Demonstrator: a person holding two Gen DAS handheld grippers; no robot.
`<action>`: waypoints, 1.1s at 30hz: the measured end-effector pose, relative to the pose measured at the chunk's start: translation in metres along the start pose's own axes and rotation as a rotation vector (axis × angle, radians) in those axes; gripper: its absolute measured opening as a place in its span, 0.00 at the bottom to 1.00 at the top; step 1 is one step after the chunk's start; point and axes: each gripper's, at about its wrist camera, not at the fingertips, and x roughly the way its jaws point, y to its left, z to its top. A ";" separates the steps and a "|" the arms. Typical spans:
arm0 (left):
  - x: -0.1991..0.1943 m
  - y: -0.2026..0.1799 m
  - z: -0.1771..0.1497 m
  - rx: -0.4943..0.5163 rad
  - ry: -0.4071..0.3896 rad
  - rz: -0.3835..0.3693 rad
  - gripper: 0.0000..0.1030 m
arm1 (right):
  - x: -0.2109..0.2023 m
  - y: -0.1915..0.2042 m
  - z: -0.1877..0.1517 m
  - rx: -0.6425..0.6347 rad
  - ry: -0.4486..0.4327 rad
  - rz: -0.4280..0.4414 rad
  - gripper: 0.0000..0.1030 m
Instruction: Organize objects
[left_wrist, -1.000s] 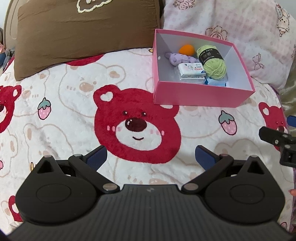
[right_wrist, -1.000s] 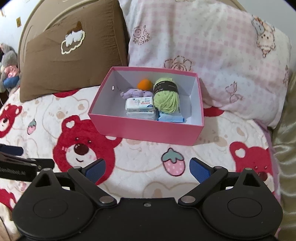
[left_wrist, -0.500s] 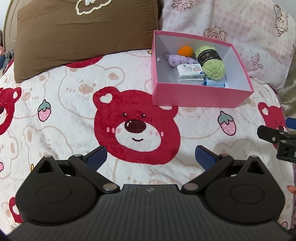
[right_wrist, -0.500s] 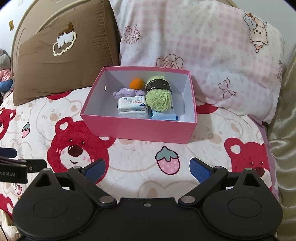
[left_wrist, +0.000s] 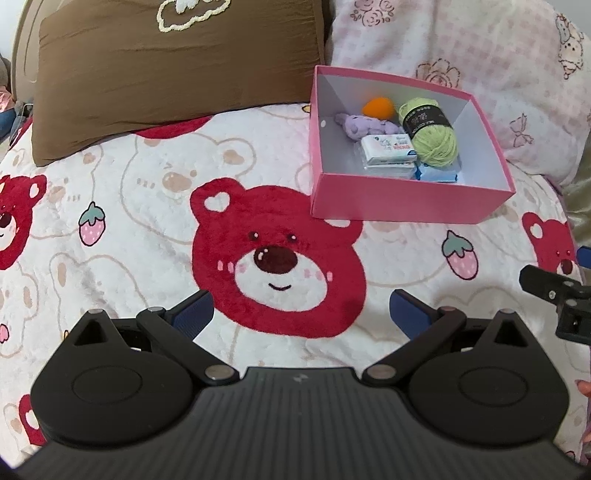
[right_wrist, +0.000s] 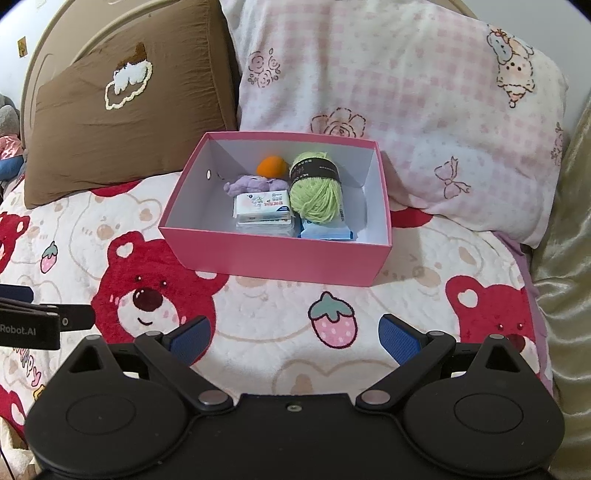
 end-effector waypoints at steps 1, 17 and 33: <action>0.001 0.001 0.000 -0.002 0.004 0.003 1.00 | 0.001 -0.001 0.000 0.005 0.001 0.002 0.96; -0.004 0.003 0.000 0.015 0.006 -0.003 1.00 | 0.009 0.003 0.000 0.003 0.001 0.006 0.96; -0.003 0.001 -0.001 0.039 0.010 0.019 1.00 | 0.010 0.013 -0.001 -0.035 -0.013 -0.014 0.96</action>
